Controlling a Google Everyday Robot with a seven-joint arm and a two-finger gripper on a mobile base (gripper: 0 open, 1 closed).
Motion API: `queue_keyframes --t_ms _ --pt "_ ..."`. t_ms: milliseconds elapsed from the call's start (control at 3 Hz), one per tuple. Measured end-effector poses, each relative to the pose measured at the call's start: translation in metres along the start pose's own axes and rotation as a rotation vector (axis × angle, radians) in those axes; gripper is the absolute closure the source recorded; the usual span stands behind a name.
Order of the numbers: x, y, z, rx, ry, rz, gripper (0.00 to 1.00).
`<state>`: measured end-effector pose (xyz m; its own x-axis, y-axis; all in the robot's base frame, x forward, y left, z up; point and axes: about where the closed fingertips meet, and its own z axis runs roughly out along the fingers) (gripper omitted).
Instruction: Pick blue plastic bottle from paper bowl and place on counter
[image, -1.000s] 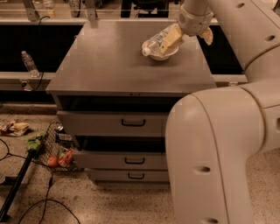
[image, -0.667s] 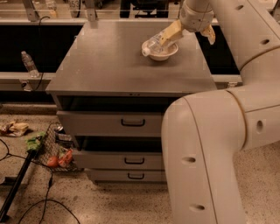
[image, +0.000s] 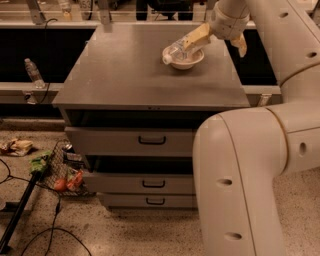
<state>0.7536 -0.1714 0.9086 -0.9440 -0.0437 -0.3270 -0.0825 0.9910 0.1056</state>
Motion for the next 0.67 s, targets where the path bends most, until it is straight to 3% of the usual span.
queue_keyframes --t_ms 333,667 --pt "0.007 0.006 -0.014 -0.215 -0.012 0.250 0.00" --pt "0.002 0.009 -0.029 -0.300 -0.025 0.441 0.00"
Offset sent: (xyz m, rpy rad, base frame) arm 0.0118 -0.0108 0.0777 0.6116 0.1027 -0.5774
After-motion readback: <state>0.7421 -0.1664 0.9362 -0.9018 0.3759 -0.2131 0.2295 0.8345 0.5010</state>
